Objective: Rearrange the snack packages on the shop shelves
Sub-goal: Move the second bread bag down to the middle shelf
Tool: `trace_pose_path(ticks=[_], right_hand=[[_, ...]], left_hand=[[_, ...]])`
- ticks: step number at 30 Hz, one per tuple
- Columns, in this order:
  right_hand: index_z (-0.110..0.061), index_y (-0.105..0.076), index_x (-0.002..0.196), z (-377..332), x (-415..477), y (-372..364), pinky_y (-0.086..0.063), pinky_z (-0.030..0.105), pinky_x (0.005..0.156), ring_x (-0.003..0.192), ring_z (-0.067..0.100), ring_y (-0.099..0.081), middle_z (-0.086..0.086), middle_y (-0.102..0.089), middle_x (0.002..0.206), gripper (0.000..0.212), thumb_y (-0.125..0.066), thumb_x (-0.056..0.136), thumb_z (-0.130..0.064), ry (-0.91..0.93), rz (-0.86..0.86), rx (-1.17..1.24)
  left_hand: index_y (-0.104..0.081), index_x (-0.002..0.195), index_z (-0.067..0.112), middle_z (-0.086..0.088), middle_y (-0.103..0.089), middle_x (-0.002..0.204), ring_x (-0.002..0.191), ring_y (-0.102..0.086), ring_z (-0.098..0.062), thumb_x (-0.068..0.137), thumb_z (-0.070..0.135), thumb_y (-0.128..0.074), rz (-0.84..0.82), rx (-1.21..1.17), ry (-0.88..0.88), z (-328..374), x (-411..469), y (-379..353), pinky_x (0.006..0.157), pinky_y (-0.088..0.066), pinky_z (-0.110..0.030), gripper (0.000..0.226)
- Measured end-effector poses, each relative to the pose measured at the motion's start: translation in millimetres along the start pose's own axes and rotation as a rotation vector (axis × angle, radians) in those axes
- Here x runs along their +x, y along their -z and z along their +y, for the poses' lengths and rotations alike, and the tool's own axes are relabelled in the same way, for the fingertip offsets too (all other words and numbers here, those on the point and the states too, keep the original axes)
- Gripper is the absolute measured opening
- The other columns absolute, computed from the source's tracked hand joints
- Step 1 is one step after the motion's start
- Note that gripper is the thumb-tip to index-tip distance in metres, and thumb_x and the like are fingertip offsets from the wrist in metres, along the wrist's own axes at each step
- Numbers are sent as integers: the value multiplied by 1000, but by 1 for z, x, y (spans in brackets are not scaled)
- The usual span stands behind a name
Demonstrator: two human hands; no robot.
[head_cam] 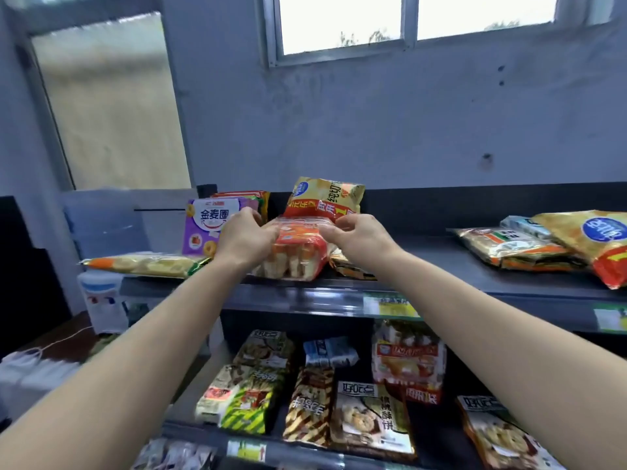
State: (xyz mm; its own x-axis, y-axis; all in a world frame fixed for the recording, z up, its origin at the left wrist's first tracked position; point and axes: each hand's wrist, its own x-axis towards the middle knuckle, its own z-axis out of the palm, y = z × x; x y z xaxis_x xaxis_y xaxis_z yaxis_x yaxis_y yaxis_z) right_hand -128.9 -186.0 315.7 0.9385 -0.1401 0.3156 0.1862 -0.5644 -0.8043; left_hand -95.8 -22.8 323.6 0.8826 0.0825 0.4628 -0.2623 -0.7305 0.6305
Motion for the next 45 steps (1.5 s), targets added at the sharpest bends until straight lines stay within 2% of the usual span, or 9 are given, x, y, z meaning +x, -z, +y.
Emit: trace_pose_path(ticks=[3,10,14,18,22,32,37,41,45], right_hand=[[-8,-52,126,-13,19,-22,-47,25,71,98,18,-59,3,-61,115,51,-56,91,-45,-194,-104,79],[-7,-36,136,-22,46,-40,-50,50,85,108,33,-55,14,-54,122,62,-57,91,-43,-437,-110,205],[-10,-45,120,-21,51,-35,-45,33,52,67,18,-59,5,-61,85,38,-60,92,-32,-488,-35,374],[-14,-56,102,-22,53,-21,-43,18,41,46,10,-59,-1,-64,70,17,-59,92,-27,-500,45,508],[-16,-51,75,-27,46,-5,-40,26,57,57,13,-55,-2,-58,65,19,-62,86,-27,-555,60,622],[-13,-50,68,-23,-9,23,-42,28,61,62,15,-54,2,-55,66,21,-58,85,-21,-549,-26,807],[-8,-52,91,-9,-37,36,-54,40,79,87,25,-65,10,-61,87,14,-60,82,-14,-568,-116,939],[-4,-52,90,1,-60,47,-53,43,87,90,28,-65,14,-59,96,9,-53,81,-1,-536,-159,1014],[-1,-55,102,10,-84,55,-50,49,94,98,32,-65,17,-63,105,28,-44,80,10,-459,-198,1039]], left_hand=[[-53,107,4,-13,-57,107,97,-55,-28,93,40,-53,-110,101,111,-16,21,2,73,-39,-32,39],[-48,103,8,-6,-54,92,82,-53,-17,94,45,-49,-261,-142,241,-42,53,-20,71,-45,-28,39],[-54,112,5,-14,-56,117,103,-57,-30,79,64,-54,-168,-157,275,-42,62,-25,91,-50,-41,68],[-50,123,1,-20,-37,135,124,-38,-39,85,59,-51,-46,-107,266,-21,60,-21,102,-40,-49,69],[-54,120,-1,-18,-33,138,125,-31,-38,87,51,-52,39,-143,237,-2,54,-16,105,-34,-43,61],[-55,121,9,-13,-35,136,130,-26,-31,89,41,-58,228,-205,86,32,-10,12,97,-35,-34,45],[-59,114,10,-11,-38,129,126,-30,-28,88,42,-60,272,-262,36,42,-50,18,92,-37,-31,42],[-56,103,13,-12,-42,124,121,-40,-30,84,40,-65,296,-297,62,39,-75,21,100,-42,-38,34],[-48,116,7,-13,-50,123,110,-54,-29,78,41,-72,236,-380,189,39,-103,24,91,-51,-48,56]])
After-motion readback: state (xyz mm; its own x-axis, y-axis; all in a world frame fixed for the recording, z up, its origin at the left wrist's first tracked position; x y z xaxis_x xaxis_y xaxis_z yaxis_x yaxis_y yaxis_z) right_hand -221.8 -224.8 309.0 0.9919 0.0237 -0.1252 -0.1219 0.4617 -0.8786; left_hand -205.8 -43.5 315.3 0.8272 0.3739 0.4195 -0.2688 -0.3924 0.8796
